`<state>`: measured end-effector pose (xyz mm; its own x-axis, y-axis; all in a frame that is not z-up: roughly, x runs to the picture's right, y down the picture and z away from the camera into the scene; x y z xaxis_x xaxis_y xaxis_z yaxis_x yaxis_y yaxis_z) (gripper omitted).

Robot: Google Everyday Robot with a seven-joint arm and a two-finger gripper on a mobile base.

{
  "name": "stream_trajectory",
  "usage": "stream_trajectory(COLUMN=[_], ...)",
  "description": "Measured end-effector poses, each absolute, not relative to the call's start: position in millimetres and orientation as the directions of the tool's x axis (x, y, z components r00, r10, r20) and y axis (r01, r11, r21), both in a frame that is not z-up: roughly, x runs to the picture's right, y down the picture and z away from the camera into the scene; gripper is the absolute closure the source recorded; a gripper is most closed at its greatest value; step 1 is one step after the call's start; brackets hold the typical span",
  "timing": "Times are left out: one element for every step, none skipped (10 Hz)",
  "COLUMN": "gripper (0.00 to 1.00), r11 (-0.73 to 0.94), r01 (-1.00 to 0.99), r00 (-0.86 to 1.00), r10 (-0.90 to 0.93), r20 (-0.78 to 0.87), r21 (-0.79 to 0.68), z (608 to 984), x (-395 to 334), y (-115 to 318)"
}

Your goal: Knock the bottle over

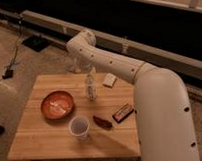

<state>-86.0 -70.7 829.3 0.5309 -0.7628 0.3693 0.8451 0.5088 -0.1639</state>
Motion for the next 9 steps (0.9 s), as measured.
stream_trajectory(gripper=[0.35, 0.35, 0.35, 0.35, 0.35, 0.35, 0.35, 0.35, 0.35], r11=[0.500, 0.492, 0.483, 0.473, 0.465, 0.451, 0.436, 0.428, 0.421], r01=[0.854, 0.861, 0.869, 0.876, 0.882, 0.891, 0.899, 0.904, 0.907], r00=[0.516, 0.502, 0.486, 0.471, 0.459, 0.437, 0.416, 0.403, 0.387], r10=[-0.771, -0.779, -0.788, -0.796, -0.804, -0.816, -0.826, -0.832, -0.837], r20=[0.374, 0.377, 0.378, 0.379, 0.378, 0.378, 0.381, 0.381, 0.386], r21=[-0.147, -0.131, -0.111, -0.095, -0.080, -0.056, -0.035, -0.021, 0.004], z=[829, 828, 826, 825, 824, 822, 820, 819, 818], x=[-96, -105, -117, -127, -135, -151, -164, -170, -179], y=[-70, -70, -71, -71, -72, -74, -74, -76, -78])
